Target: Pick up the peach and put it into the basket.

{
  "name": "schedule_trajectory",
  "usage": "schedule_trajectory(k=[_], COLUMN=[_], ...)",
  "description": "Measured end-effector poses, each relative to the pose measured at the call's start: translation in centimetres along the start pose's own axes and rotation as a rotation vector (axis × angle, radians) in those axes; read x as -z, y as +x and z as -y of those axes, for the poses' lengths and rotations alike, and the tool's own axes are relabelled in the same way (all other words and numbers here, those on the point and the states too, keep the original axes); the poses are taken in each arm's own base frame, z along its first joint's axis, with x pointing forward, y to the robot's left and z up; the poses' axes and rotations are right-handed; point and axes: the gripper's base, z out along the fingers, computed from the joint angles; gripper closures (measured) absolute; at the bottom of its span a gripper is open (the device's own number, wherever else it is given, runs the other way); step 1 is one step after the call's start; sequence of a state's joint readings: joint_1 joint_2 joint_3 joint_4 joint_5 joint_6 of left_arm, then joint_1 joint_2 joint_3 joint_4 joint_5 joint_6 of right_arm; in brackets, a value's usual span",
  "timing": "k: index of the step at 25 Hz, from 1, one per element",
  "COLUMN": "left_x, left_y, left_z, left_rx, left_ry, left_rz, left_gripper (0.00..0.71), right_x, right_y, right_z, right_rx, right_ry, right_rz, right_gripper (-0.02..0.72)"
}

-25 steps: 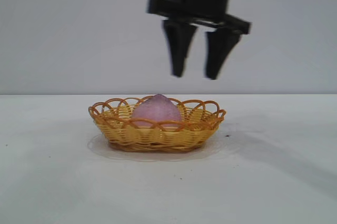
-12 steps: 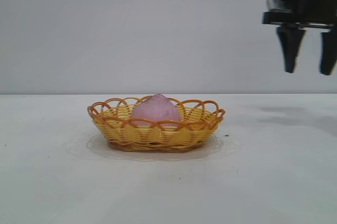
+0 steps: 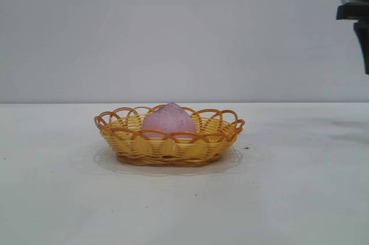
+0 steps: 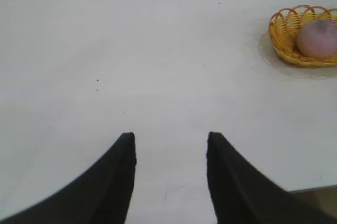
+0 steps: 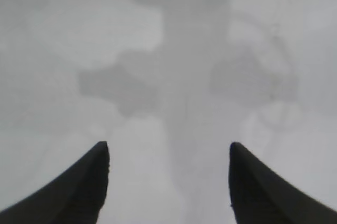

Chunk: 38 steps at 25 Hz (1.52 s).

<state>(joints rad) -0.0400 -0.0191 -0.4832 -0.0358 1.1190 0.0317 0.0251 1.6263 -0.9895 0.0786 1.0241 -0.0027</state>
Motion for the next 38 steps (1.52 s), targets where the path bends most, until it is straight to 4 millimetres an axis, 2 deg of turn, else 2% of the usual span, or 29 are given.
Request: schedule_trajectory(k=[7, 13, 19, 23, 32, 38], left_x=[0.0, 0.0, 0.0, 0.0, 0.0, 0.0], left_y=[0.0, 0.0, 0.0, 0.0, 0.0, 0.0], left_z=[0.0, 0.0, 0.0, 0.0, 0.0, 0.0], left_rx=[0.000, 0.000, 0.000, 0.000, 0.000, 0.000], left_ry=[0.000, 0.000, 0.000, 0.000, 0.000, 0.000], left_rz=[0.000, 0.000, 0.000, 0.000, 0.000, -0.002], left_gripper=[0.402, 0.402, 0.402, 0.402, 0.402, 0.402], right_x=[0.2, 2.6, 5.4, 6.4, 6.9, 6.8], right_y=[10.1, 15.9, 20.6, 23.4, 28.5, 28.9], right_z=[0.4, 0.4, 0.4, 0.4, 0.6, 0.6], right_rx=[0.000, 0.016, 0.040, 0.066, 0.092, 0.095], right_ry=[0.000, -0.008, -0.021, -0.022, -0.030, -0.030], right_rz=[0.001, 0.131, 0.491, 0.684, 1.009, 1.026], right_gripper=[0.286, 0.286, 0.286, 0.286, 0.286, 0.286])
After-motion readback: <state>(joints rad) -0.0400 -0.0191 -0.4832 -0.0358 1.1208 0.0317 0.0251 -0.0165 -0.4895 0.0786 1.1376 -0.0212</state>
